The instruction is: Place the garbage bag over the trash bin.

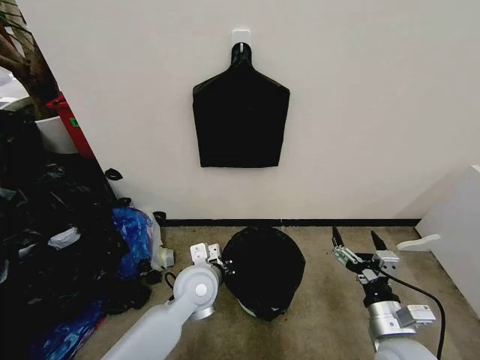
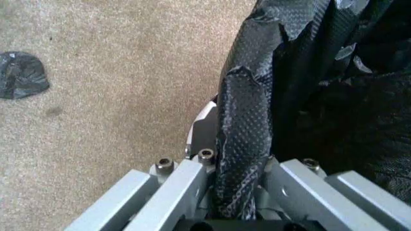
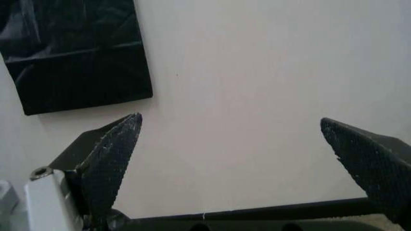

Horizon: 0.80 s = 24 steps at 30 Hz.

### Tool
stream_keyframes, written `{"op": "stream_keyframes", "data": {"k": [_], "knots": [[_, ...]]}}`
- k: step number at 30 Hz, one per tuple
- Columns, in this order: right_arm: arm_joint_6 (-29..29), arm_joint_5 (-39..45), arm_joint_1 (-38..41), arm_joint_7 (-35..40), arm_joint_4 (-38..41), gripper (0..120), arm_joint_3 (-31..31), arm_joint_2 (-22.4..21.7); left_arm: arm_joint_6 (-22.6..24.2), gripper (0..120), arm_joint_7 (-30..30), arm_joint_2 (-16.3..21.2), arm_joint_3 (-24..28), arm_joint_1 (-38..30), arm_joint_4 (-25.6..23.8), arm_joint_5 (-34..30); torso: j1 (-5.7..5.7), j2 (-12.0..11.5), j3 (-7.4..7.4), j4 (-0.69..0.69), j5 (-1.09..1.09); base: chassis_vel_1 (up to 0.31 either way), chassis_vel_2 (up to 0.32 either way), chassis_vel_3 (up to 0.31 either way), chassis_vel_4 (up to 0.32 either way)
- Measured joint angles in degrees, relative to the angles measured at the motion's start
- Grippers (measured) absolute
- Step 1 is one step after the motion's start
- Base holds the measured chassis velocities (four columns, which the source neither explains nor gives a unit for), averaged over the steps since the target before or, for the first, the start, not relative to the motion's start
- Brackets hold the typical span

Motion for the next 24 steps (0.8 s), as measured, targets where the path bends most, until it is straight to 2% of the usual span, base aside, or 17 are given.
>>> {"op": "stream_keyframes", "data": {"k": [10, 13, 19, 21, 24], "knots": [[0.0, 0.3, -0.3, 0.4, 0.2, 100, 0.0, -0.2, 0.0, 0, 1.6, -0.3, -0.2, 1.1, 0.8, 2.0, 0.00, 0.0, 0.01, 0.00, -0.02, 0.000, 0.000, 0.000, 0.000], [0.0, 0.4, -0.4, 0.4, 0.2, 100, -0.1, -0.2, -0.1, 5, 1.8, -0.2, -0.1, 1.2, 0.2, 2.3, 0.00, 0.0, 0.01, -0.01, -0.02, 0.000, 0.000, 0.000, 0.000], [0.0, 0.4, -0.4, 0.5, 0.3, 100, -0.3, -0.1, 0.2, 31, 2.1, 0.2, 0.4, 1.1, -0.9, 3.6, 0.00, 0.0, 0.01, -0.02, -0.02, 0.000, 0.000, 0.000, 0.000], [0.0, 0.4, -0.4, 0.5, 0.3, 100, -0.3, -0.1, 0.2, 33, 2.1, 0.2, 0.4, 1.1, -1.0, 3.7, 0.00, 0.0, 0.01, -0.02, -0.02, 0.000, 0.000, 0.000, 0.000], [0.0, 0.5, -0.3, 0.7, 0.3, 100, -0.3, -0.1, 0.5, 48, 1.9, 0.5, 0.6, 1.1, -2.1, 3.7, 0.00, 0.0, 0.01, -0.02, -0.02, 0.000, 0.000, 0.000, 0.000]]}}
